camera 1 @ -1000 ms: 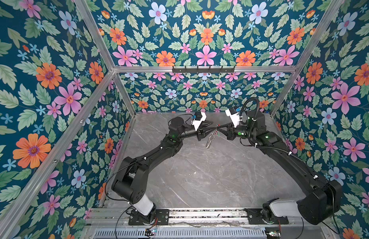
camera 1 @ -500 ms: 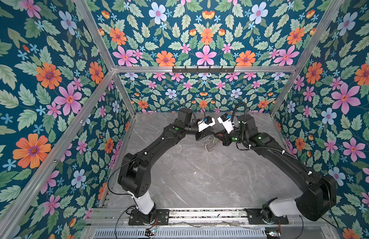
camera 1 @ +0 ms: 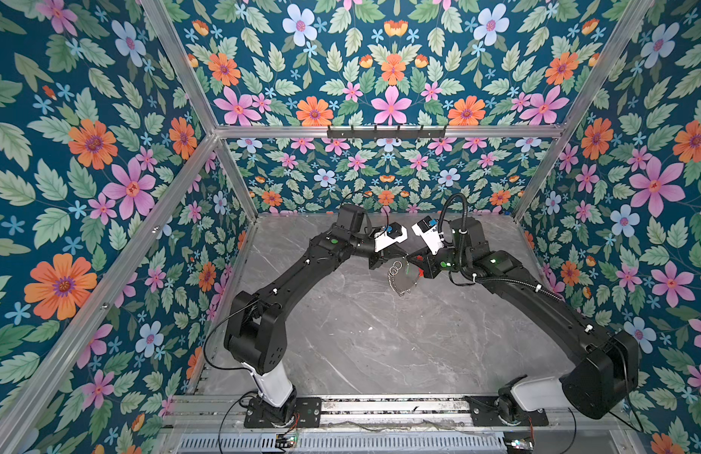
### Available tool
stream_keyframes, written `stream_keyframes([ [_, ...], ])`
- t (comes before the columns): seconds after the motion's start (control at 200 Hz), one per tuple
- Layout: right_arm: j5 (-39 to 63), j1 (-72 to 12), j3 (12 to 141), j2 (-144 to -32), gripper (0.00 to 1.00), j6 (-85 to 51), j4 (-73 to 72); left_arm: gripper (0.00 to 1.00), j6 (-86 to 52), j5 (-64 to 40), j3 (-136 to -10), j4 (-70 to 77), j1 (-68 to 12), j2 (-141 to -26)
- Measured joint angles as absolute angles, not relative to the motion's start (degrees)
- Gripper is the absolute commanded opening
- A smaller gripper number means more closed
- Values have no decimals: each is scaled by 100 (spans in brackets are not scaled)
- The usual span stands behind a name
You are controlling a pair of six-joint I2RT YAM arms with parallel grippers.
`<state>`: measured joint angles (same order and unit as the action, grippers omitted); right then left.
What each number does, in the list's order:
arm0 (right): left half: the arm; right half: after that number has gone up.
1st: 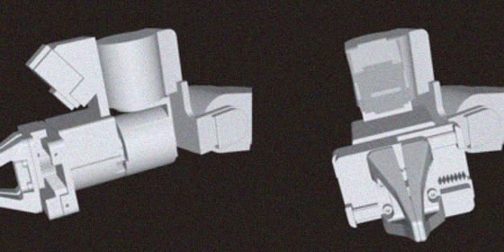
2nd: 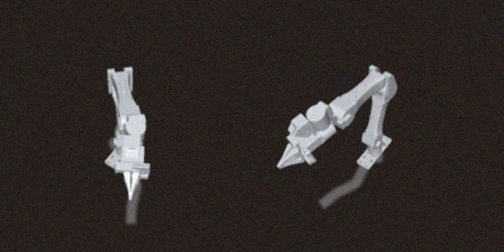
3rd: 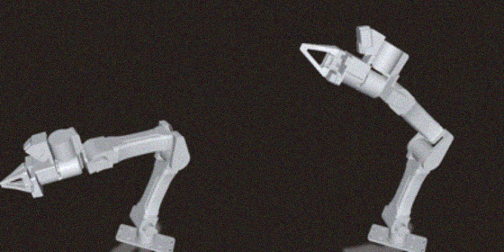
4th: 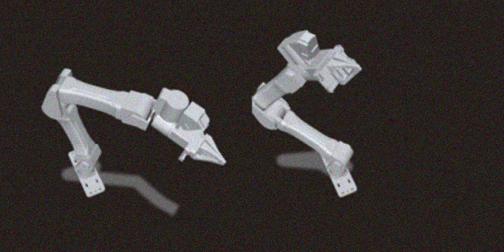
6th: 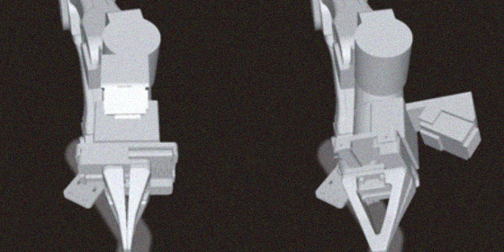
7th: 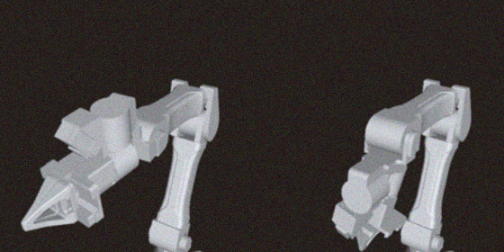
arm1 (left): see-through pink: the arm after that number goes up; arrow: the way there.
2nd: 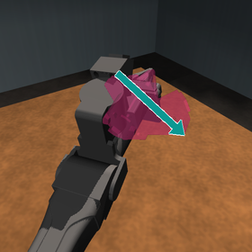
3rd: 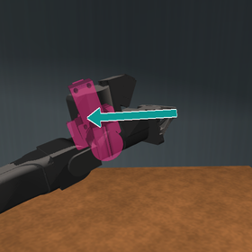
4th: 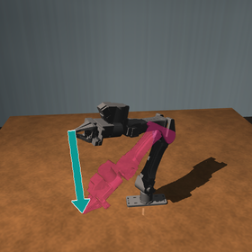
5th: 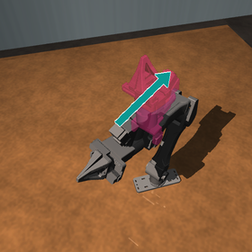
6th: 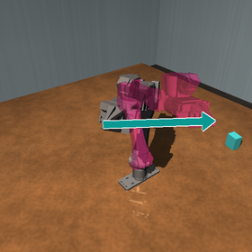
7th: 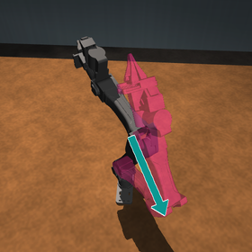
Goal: Attach keys to a key ring
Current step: Insert the key into the keyring.
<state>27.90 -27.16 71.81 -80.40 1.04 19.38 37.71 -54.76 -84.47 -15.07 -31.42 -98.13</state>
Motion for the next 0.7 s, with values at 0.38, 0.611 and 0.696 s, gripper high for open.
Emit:
stream_keyframes([
  [0.38,3457,-2196,6497,-7561,42,-976,786,0,497,-6034,-6726,1719,-2797,-9443],
  [0.611,4362,-1743,6305,-7544,42,-1964,-137,0,-1142,-6219,-6173,4248,-2792,-9402],
  [0.696,4628,-1728,6364,-7627,42,-2158,-362,0,-1653,-6307,-6093,5013,-2801,-9489],
])
